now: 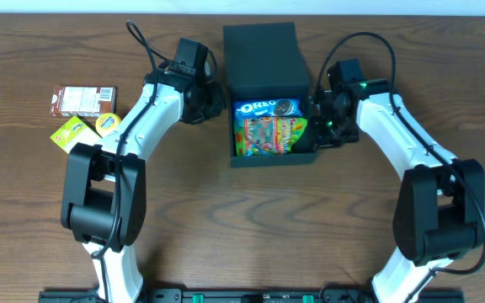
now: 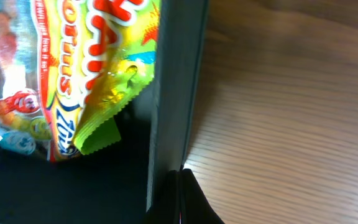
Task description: Pack container
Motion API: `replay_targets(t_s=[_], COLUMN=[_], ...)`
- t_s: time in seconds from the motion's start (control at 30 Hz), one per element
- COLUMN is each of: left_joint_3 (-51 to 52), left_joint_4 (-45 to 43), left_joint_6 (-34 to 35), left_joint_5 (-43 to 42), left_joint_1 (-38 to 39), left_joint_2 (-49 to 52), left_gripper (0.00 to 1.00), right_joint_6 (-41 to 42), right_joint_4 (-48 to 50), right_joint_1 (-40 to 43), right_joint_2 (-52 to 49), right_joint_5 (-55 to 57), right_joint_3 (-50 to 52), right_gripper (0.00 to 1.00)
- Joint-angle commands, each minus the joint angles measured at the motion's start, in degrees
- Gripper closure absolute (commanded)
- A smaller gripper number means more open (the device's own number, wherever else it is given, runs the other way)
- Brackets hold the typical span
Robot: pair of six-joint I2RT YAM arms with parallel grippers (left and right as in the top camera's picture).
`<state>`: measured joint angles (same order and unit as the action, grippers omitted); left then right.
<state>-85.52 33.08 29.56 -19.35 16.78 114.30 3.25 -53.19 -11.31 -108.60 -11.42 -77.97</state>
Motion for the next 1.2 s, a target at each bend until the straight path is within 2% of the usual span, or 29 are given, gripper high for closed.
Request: replay_targets(t_s=[0.0,0.2,0.47,0.9,1.17], left_joint_3=[0.4,0.4,0.4,0.4,-0.2], left_joint_4=[-0.2,0.1,2.3,2.9,2.9], left_joint_6=[-0.8,-0.8,-0.8,-0.8,-0.9], left_joint_5=[-0.2,-0.2,-0.2,-0.2,0.8], left_joint_1=[0.0,0.0,0.0,0.1,-2.0], left_joint_2=[-0.2,-0.2,-0.2,-0.2,-1.9], left_gripper=[0.94,0.95,0.94,0.94,0.94], right_joint_6=[0.3,0.4,1.4,1.4,1.4], right_joint_4=[0.5,2.2,11.8,13.2,11.5], right_joint_1=[-1.9,-1.4,-0.8,-2.6,-0.6], right_joint_2=[-0.3,-0.3,-0.3,-0.3,0.5], right_joint_5=[-3.5,-1.4,-0.4,-0.8,0.3], right_joint_3=[0.0,0.0,0.0,0.0,-1.5], right_gripper=[0.99,0.99,0.99,0.99,0.99])
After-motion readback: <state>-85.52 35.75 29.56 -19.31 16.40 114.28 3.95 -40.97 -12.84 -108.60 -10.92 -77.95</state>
